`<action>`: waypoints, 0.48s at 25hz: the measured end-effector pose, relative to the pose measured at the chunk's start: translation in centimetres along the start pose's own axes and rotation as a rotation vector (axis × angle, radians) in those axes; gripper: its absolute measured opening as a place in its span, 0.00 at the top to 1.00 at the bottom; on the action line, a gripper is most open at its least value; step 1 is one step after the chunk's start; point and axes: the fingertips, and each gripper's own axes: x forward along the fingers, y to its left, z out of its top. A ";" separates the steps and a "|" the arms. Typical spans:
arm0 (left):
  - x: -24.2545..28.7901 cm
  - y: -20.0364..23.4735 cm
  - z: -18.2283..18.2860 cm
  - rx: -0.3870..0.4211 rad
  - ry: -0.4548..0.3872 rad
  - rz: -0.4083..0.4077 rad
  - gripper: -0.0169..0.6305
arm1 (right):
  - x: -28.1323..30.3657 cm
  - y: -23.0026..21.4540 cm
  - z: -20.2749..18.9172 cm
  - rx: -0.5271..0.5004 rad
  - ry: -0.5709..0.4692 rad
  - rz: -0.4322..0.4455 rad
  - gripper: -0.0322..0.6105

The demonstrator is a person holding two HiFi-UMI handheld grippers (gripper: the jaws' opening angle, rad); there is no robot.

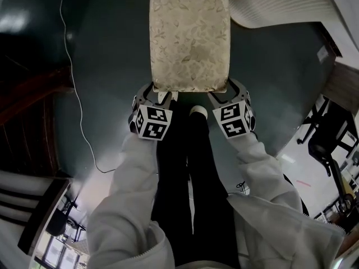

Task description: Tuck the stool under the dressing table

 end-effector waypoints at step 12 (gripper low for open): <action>1.0 4.3 2.6 0.011 -0.018 -0.020 0.57 | 1.9 -0.9 4.2 0.041 -0.023 -0.047 0.39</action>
